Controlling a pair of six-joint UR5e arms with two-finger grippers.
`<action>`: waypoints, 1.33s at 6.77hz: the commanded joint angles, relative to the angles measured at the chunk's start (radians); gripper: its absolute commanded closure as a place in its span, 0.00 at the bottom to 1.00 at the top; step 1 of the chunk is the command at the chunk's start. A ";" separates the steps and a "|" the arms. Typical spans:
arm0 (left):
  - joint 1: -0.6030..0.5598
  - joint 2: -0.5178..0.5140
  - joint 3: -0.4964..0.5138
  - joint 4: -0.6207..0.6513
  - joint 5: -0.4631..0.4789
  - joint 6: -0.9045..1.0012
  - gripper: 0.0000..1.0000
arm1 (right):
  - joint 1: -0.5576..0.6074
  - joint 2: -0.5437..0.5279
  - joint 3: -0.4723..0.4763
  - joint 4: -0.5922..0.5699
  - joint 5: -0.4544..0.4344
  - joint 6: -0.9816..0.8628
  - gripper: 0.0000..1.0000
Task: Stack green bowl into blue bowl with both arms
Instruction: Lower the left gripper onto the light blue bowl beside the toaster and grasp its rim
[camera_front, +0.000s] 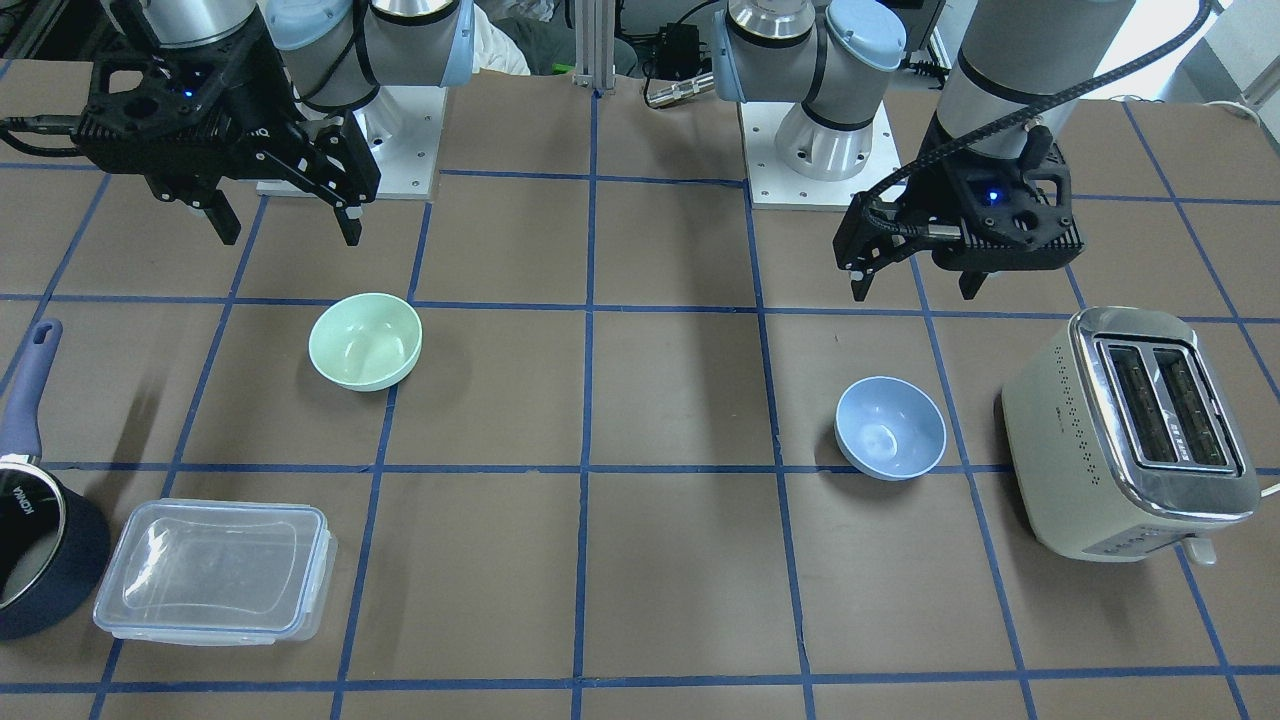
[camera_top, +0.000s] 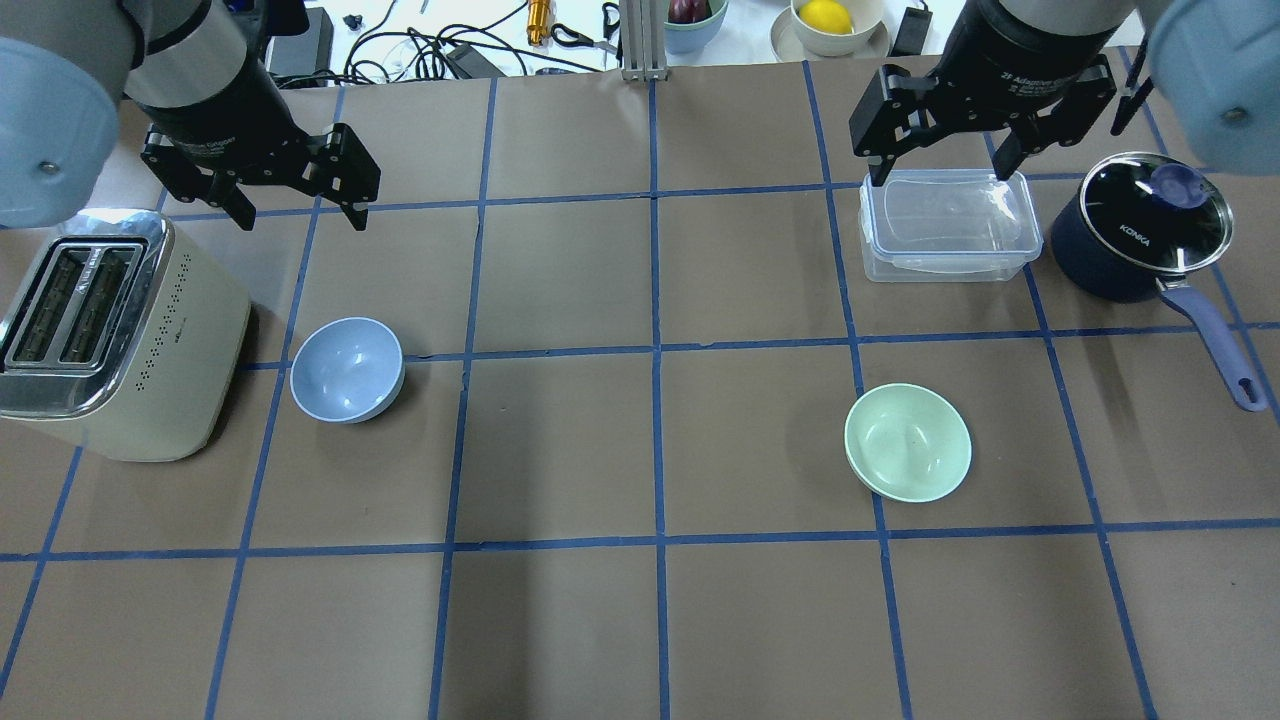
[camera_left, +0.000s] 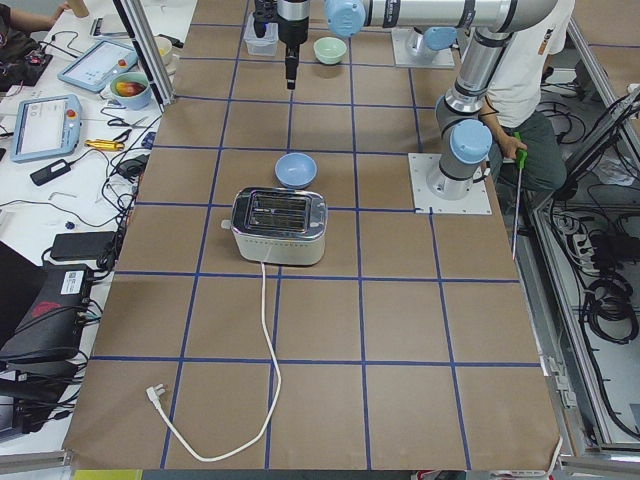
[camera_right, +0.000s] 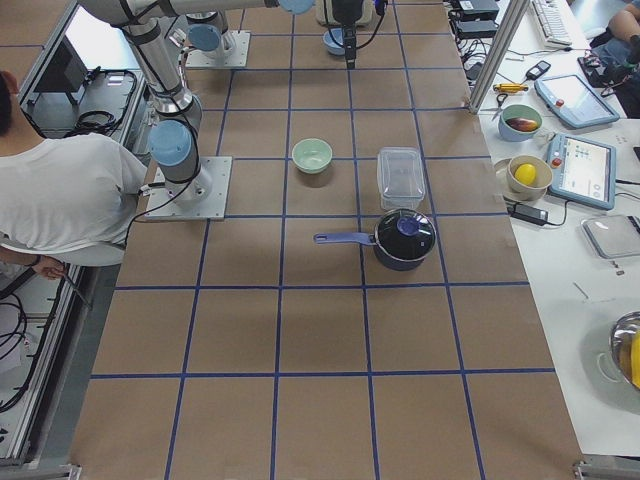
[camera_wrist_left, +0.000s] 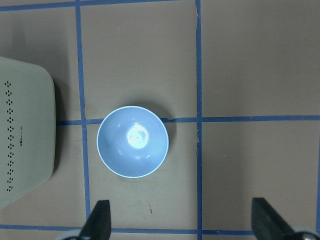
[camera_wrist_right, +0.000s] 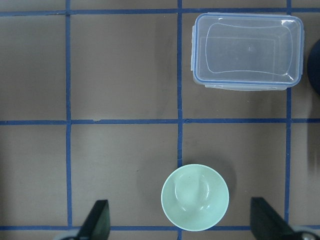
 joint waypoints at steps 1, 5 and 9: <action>0.001 -0.003 -0.004 0.000 -0.004 -0.001 0.00 | 0.000 0.000 0.000 0.001 0.000 0.001 0.00; 0.010 -0.012 -0.105 0.012 0.005 0.001 0.00 | -0.002 0.000 0.001 0.001 0.000 0.000 0.00; 0.013 -0.188 -0.363 0.443 0.002 0.010 0.00 | -0.002 0.000 0.001 0.001 0.000 -0.002 0.00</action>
